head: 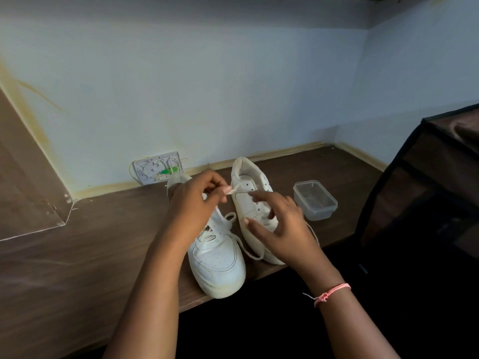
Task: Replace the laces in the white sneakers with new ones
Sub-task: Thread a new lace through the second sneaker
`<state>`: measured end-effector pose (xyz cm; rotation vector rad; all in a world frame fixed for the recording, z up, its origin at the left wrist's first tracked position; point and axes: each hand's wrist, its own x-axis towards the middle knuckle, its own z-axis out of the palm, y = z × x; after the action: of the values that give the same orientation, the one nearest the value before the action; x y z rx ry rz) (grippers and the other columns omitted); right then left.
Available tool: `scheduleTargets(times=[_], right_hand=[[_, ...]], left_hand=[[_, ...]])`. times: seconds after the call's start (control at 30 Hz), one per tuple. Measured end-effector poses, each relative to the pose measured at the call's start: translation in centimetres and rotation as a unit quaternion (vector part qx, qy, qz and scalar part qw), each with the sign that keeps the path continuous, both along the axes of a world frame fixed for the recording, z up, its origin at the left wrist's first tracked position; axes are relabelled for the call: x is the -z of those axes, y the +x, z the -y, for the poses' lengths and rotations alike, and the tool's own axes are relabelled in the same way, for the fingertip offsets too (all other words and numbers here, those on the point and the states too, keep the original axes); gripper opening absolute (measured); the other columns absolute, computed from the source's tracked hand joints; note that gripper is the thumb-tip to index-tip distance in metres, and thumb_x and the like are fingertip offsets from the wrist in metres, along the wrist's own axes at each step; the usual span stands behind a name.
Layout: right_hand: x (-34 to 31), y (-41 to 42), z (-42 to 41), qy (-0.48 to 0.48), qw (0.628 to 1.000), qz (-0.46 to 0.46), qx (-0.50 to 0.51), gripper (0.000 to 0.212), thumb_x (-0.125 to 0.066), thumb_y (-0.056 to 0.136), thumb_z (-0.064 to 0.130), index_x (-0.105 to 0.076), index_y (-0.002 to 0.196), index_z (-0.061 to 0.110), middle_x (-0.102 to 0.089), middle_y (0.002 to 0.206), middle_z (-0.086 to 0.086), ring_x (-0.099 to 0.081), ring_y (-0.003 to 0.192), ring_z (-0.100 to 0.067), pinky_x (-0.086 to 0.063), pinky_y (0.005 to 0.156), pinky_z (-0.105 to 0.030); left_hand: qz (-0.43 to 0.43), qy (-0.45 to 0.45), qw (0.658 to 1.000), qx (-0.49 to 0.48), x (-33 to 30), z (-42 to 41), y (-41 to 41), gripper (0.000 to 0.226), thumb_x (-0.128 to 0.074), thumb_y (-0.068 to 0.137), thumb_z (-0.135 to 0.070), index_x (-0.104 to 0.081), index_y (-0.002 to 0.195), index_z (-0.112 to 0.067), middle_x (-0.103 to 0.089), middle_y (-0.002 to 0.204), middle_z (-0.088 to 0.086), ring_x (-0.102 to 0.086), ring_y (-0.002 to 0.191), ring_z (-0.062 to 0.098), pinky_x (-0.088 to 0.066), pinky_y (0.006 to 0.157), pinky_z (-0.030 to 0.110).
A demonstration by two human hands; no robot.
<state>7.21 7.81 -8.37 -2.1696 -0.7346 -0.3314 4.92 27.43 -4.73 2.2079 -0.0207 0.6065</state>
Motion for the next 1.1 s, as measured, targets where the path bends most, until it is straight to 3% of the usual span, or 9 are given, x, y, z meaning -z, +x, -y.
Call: scheduleTargets(times=[0.1,0.27,0.37,0.47,0.57,0.63,0.77,0.97,1.1], right_hand=[[-0.4,-0.6,-2.1,0.133,0.989,-0.048,-0.046,0.049,-0.07,0.089,0.023,-0.051,0.135,0.025,-0.062,0.12,0.014,-0.06,0.101,-0.005,-0.047,0.078,-0.018],[-0.8,0.0,-1.7,0.234,0.964,-0.125,-0.011,0.011,-0.067,0.092,0.017,-0.071,0.101,0.02,-0.073,0.085,0.001,-0.066,0.08,-0.015,-0.054,0.073,-0.035],[-0.7,0.3,-0.7,0.237,0.963,-0.125,0.026,0.02,-0.064,0.092,0.018,-0.07,0.109,0.028,-0.071,0.095,0.009,-0.063,0.076,-0.015,-0.053,0.066,-0.032],[-0.1,0.4,-0.5,0.241,0.96,-0.136,0.05,0.026,-0.059,0.095,0.018,-0.069,0.115,0.032,-0.069,0.096,0.008,-0.06,0.069,-0.023,-0.054,0.066,-0.039],[0.4,0.3,-0.8,0.12,0.991,-0.01,0.053,0.029,-0.06,0.093,0.017,-0.07,0.116,0.031,-0.059,0.083,0.021,-0.059,0.078,-0.01,-0.051,0.068,-0.027],[0.5,0.2,-1.2,0.054,0.995,0.074,0.043,0.029,-0.06,0.088,0.015,-0.071,0.112,0.026,-0.058,0.077,0.026,-0.054,0.081,-0.01,-0.049,0.068,-0.029],[0.7,0.3,-1.3,-0.02,0.989,0.14,0.04,0.025,-0.06,0.08,0.015,-0.069,0.101,0.024,-0.069,0.08,0.012,-0.043,0.074,-0.012,-0.047,0.066,-0.036],[1.1,0.6,-0.8,-0.022,0.984,0.173,0.048,0.032,-0.061,0.079,0.01,-0.067,0.105,0.028,-0.071,0.085,0.011,-0.05,0.074,-0.017,-0.045,0.062,-0.033],[0.8,0.5,-0.6,0.12,0.992,0.029,0.003,0.02,-0.062,0.084,0.011,-0.072,0.096,0.025,-0.07,0.092,0.018,-0.058,0.087,-0.009,-0.049,0.073,-0.027]], left_hand=[[-0.01,-0.085,0.99,0.111,-1.3,2.5,-0.6,0.004,-0.071,0.087,-0.02,-0.068,0.085,-0.021,-0.068,0.071,-0.004,-0.063,0.064,0.005,-0.049,0.062,0.021],[-0.005,-0.103,0.989,0.105,-0.7,2.4,0.0,0.001,-0.072,0.088,-0.02,-0.072,0.088,-0.021,-0.067,0.069,-0.005,-0.061,0.063,0.006,-0.048,0.06,0.025],[-0.038,-0.077,0.992,0.09,-0.1,1.8,0.1,0.007,-0.072,0.088,-0.021,-0.072,0.083,-0.026,-0.064,0.063,-0.009,-0.056,0.056,-0.002,-0.042,0.057,0.016],[-0.077,-0.025,0.994,0.073,0.4,1.6,0.3,0.005,-0.072,0.087,-0.029,-0.071,0.082,-0.028,-0.069,0.073,-0.009,-0.061,0.066,0.0,-0.044,0.063,0.019],[-0.06,-0.035,0.996,0.051,0.7,2.3,0.6,0.011,-0.065,0.091,-0.038,-0.07,0.099,-0.034,-0.069,0.098,-0.013,-0.062,0.091,0.0,-0.049,0.078,0.018],[-0.033,-0.077,0.995,0.052,0.8,3.2,0.8,0.016,-0.063,0.093,-0.038,-0.071,0.105,-0.034,-0.068,0.108,-0.013,-0.063,0.099,0.002,-0.052,0.085,0.023],[-0.035,-0.119,0.99,0.072,0.9,4.5,1.1,0.008,-0.07,0.088,-0.029,-0.077,0.091,-0.032,-0.072,0.096,-0.01,-0.067,0.09,0.01,-0.056,0.085,0.039],[-0.08,-0.156,0.977,0.124,0.9,3.7,1.0,0.009,-0.073,0.086,-0.023,-0.078,0.087,-0.03,-0.076,0.091,-0.009,-0.07,0.095,0.008,-0.054,0.094,0.043],[-0.042,-0.178,0.98,0.079,1.5,4.1,1.5,0.009,-0.071,0.088,-0.018,-0.075,0.084,-0.024,-0.075,0.086,-0.007,-0.07,0.088,0.009,-0.055,0.088,0.036]])
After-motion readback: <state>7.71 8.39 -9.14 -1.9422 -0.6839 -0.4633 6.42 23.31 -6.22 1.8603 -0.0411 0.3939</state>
